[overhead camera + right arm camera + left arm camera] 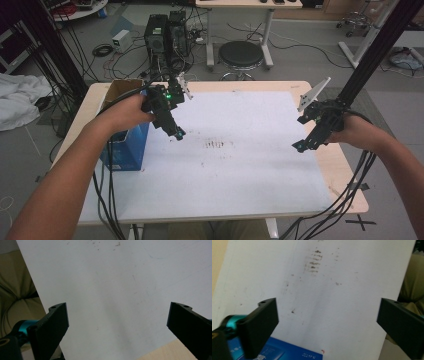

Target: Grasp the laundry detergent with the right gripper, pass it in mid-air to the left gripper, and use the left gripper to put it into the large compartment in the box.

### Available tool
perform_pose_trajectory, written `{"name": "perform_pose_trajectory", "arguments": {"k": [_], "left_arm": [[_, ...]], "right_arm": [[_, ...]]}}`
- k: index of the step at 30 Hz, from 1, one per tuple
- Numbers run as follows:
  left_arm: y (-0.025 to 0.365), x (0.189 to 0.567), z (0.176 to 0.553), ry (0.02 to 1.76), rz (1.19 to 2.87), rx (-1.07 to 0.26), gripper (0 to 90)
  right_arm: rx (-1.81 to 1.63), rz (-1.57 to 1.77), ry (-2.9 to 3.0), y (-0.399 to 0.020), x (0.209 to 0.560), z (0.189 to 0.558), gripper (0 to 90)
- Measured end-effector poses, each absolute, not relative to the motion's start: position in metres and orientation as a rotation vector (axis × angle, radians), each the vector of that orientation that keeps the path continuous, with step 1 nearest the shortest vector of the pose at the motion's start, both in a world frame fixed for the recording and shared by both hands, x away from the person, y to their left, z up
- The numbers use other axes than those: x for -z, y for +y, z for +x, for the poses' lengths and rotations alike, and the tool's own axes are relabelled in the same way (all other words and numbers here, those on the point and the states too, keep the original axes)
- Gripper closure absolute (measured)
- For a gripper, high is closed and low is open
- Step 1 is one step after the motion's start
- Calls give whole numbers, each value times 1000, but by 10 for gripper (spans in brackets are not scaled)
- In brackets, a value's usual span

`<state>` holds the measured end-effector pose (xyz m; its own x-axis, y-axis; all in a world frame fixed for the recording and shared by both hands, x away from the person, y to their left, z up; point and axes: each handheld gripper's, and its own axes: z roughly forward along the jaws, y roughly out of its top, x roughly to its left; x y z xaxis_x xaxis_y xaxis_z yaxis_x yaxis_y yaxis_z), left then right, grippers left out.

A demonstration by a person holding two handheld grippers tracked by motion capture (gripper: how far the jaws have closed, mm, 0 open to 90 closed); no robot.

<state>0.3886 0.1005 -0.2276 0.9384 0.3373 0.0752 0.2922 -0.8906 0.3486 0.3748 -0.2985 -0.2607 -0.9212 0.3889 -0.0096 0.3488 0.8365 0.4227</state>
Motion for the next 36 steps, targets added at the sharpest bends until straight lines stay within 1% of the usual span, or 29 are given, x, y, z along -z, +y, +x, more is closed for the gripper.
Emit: {"name": "perform_pose_trajectory", "arguments": {"k": [4,7,10,14,28,36], "left_arm": [[98,230,391,467,2782,-212,33],[94,233,391,432,2796,-176,33],[89,235,391,440,2807,-195,34],[82,235,391,401,2807,-172,33],[61,231,392,342,2814,-162,34],[60,235,396,340,2830,-173,33]], "right_arm": [[-645,582,2919,-297,261,375,28],[-648,581,2918,-297,261,375,28],[-649,588,2920,-296,261,375,29],[-651,589,2919,-294,260,374,28],[-662,586,2909,-291,257,372,28],[-664,584,2910,-289,256,374,28]]}}
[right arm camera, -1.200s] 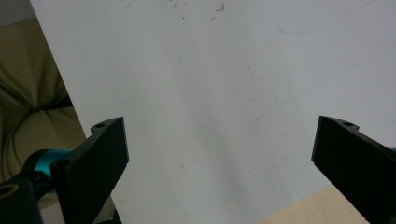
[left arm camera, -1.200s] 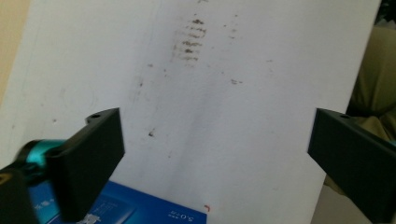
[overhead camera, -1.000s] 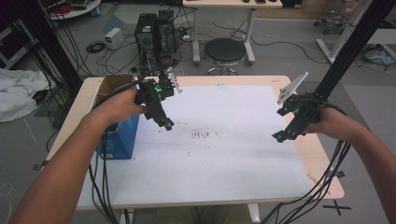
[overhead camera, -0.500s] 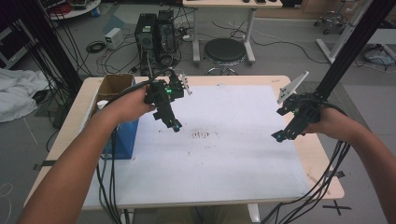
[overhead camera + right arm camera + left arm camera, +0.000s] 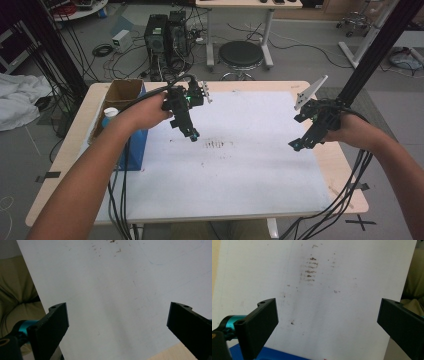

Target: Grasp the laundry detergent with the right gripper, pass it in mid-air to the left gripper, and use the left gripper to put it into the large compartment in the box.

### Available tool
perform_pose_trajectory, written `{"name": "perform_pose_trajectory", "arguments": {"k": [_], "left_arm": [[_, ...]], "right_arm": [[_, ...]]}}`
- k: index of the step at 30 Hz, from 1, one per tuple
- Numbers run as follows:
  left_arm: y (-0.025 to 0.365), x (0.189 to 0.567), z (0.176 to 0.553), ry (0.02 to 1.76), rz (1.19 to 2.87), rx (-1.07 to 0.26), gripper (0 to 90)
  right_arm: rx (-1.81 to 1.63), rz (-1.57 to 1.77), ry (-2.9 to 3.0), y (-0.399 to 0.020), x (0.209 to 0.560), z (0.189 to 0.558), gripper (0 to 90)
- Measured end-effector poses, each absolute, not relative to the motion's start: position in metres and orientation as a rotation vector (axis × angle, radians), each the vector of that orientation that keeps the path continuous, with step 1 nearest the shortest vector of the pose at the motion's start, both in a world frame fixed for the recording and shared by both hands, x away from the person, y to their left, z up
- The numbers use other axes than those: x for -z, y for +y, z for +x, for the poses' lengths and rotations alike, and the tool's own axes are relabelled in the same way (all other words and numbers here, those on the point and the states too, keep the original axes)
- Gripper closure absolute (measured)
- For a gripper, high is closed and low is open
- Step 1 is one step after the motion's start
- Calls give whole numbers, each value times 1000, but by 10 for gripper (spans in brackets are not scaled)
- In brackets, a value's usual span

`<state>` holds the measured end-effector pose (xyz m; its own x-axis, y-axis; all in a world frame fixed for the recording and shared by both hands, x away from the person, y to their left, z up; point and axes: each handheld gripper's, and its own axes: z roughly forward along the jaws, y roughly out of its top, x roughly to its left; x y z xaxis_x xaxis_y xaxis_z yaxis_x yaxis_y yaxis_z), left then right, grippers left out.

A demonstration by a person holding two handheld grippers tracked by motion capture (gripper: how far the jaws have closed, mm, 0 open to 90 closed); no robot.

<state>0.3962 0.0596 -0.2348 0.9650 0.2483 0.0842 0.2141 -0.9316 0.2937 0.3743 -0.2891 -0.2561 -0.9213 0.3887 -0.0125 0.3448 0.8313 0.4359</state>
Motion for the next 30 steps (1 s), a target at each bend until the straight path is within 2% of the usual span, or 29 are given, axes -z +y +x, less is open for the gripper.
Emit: {"name": "perform_pose_trajectory", "arguments": {"k": [30], "left_arm": [[59,237,398,320,2824,-141,34]], "right_arm": [[-660,573,2917,-286,260,373,29]]}}
